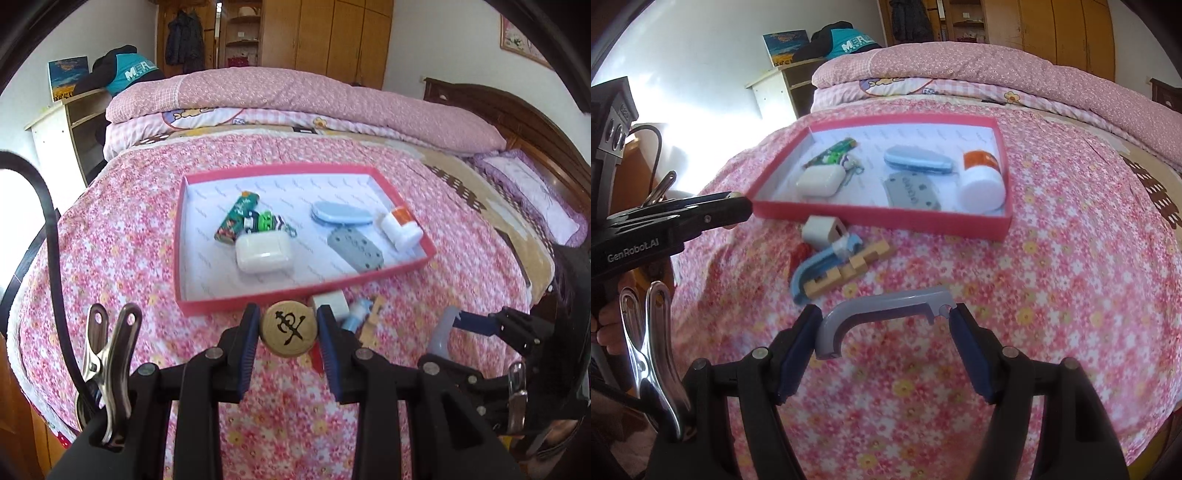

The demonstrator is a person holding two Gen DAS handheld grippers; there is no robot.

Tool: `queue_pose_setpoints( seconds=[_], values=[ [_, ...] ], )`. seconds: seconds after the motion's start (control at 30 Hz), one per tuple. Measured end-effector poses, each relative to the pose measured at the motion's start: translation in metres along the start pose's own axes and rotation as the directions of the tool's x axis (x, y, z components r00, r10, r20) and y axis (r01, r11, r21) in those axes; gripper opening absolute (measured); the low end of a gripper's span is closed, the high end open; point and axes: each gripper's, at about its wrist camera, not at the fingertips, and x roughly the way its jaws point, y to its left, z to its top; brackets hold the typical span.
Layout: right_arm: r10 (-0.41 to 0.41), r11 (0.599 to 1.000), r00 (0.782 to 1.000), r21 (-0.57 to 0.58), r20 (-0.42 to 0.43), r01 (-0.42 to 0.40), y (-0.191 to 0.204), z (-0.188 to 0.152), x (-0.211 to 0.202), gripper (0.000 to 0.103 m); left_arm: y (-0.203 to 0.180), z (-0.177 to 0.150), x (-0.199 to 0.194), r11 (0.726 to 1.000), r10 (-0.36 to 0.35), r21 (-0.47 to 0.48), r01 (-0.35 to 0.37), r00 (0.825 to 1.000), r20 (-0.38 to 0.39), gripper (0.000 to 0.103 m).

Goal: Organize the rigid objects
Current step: 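Carry the chess piece and grey-blue handle over the tray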

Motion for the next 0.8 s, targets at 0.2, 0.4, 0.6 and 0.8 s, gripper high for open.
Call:
queue_pose_setpoints(
  seconds=[0.2, 0.4, 0.6, 0.8],
  values=[
    [-0.006, 1.000, 1.000, 0.008, 0.007, 0.006, 0.001, 0.018, 0.000, 0.073, 0.005, 0.016, 0.003, 1.000, 0.010, -0.011, -0.009, 1.000, 0.016, 0.033],
    [-0.005, 0.999, 1.000, 0.035, 0.021, 0.004, -0.002, 0.040, 0.003, 0.073, 0.010, 0.026, 0.013, 1.000, 0.012, -0.023, -0.011, 1.000, 0.014, 0.033],
    [-0.005, 0.998, 1.000, 0.059, 0.022, 0.004, -0.004, 0.058, 0.015, 0.073, 0.017, 0.028, 0.034, 0.999, 0.022, -0.046, -0.023, 1.000, -0.013, 0.033],
    [0.007, 0.996, 1.000, 0.086, 0.018, -0.009, -0.004, 0.068, 0.027, 0.073, 0.023, 0.030, 0.050, 0.997, 0.026, -0.067, -0.029, 0.999, -0.042, 0.033]
  ],
)
